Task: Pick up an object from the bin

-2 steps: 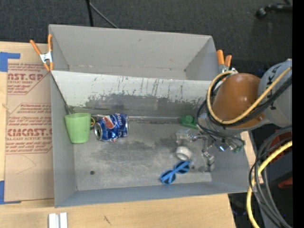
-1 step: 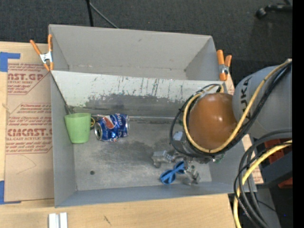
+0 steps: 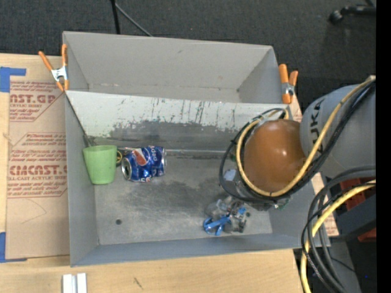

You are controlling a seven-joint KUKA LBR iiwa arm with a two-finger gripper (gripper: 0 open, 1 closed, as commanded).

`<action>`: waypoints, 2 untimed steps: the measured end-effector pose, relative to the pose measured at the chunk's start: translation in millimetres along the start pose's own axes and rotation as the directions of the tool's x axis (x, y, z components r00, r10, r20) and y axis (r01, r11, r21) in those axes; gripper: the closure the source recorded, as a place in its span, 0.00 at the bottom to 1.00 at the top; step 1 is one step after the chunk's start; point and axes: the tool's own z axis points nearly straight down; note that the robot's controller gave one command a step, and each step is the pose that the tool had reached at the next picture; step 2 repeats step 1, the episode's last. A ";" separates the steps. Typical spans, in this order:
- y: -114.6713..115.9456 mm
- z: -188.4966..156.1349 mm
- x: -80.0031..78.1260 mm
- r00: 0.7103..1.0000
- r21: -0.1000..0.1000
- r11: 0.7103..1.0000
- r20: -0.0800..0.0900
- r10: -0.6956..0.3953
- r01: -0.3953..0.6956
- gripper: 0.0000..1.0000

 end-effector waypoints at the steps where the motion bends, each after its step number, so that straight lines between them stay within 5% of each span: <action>1: -13.3 -204.0 20.6 0.999 0.009 0.999 0.004 -0.053 0.053 1.00; 2: -13.3 -204.0 20.6 0.999 0.009 0.999 0.004 -0.053 0.053 1.00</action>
Offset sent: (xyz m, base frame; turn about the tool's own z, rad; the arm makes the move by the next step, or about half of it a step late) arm -0.0030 -0.0250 0.1999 -0.0557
